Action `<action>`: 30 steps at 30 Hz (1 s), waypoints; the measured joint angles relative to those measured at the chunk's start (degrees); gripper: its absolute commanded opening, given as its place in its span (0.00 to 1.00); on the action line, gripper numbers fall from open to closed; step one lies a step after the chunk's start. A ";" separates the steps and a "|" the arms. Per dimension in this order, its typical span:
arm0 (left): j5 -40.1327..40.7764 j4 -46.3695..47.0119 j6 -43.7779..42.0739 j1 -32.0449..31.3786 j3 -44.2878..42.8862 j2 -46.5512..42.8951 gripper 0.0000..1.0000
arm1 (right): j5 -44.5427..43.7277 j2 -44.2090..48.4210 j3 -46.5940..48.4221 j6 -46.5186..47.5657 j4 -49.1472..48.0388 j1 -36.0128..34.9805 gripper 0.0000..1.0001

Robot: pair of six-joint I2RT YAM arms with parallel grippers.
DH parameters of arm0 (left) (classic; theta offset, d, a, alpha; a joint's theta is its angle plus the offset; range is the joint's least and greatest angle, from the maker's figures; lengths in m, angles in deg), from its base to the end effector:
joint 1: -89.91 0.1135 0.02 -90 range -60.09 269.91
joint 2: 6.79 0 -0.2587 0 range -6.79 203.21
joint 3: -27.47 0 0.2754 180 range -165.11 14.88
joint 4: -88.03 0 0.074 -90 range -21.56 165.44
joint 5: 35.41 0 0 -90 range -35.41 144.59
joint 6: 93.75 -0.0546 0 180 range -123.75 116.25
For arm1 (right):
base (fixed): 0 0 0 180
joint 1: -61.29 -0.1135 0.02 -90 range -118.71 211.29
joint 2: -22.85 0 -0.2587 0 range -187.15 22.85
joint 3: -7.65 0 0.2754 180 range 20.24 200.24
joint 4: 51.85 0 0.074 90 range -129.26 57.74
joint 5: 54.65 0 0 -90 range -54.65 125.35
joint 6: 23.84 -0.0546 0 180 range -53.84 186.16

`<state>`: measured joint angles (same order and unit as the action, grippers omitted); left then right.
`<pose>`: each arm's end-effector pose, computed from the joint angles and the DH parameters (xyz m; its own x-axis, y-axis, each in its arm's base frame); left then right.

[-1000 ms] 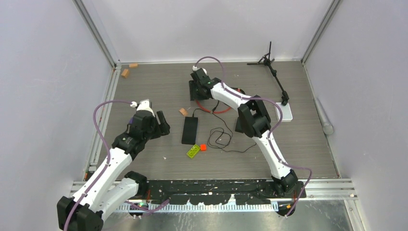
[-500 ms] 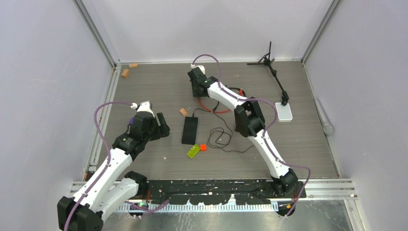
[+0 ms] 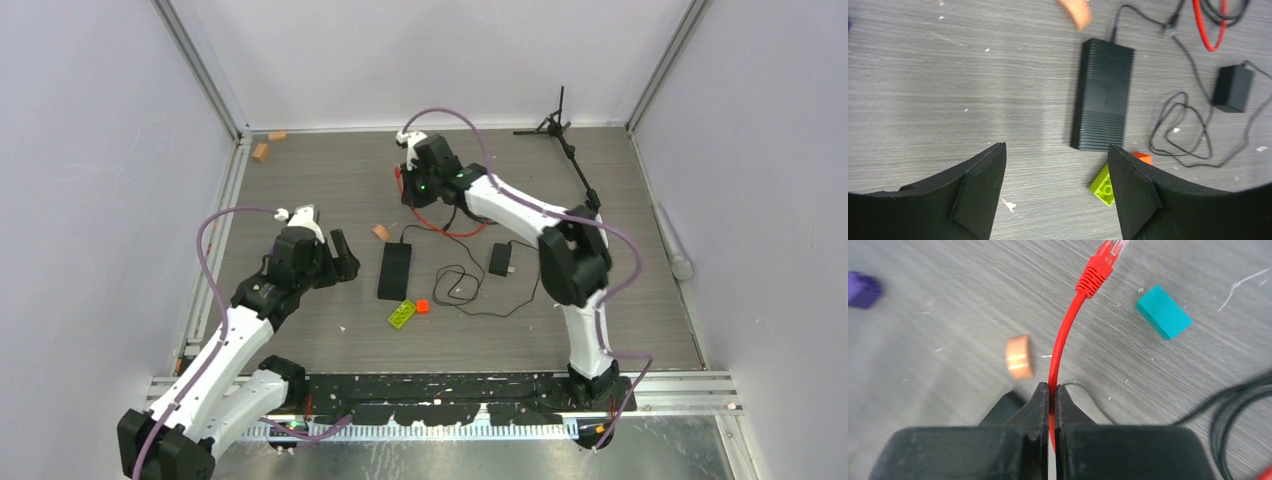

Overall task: Insert the plug into the switch port
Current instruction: Pick up the connector from the center of the board.

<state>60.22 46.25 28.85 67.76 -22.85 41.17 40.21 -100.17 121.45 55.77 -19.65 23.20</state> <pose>0.2068 -0.0784 0.2355 -0.6598 -0.3103 -0.6844 -0.0599 0.9296 -0.3637 0.4136 0.3300 0.2013 -0.6320 -0.2671 -0.7275 -0.5599 0.8064 0.1904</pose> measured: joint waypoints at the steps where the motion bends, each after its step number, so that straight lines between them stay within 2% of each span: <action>1: -1.05 0.15 0.02 0.00 -0.46 -0.39 0.78 | 0.74 3.50 -1.95 1.18 -0.70 -0.07 0.00; 10: -10.36 2.73 -0.15 0.00 -5.81 -9.79 0.77 | 3.85 34.18 -15.39 8.44 -2.47 -0.48 0.00; 15: -16.22 5.01 -1.97 0.00 -6.88 -16.04 0.85 | 2.93 44.02 -18.88 11.78 2.03 -3.93 0.00; 20: -24.98 9.44 -3.13 0.00 -6.88 -21.66 0.86 | 2.45 54.49 -25.07 13.31 7.65 -11.65 0.00; 26: -37.62 16.31 -3.93 0.00 -6.62 -23.30 0.86 | 8.02 67.58 -29.79 12.11 11.41 -14.34 0.01; 30: -44.26 21.09 -4.52 0.00 -5.64 -24.65 0.87 | 12.92 73.05 -32.26 10.23 11.23 -14.47 0.00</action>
<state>15.96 67.35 24.33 67.76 -28.49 16.52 53.13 -27.12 89.19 65.99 -8.41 8.73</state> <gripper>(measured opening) 0.865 0.046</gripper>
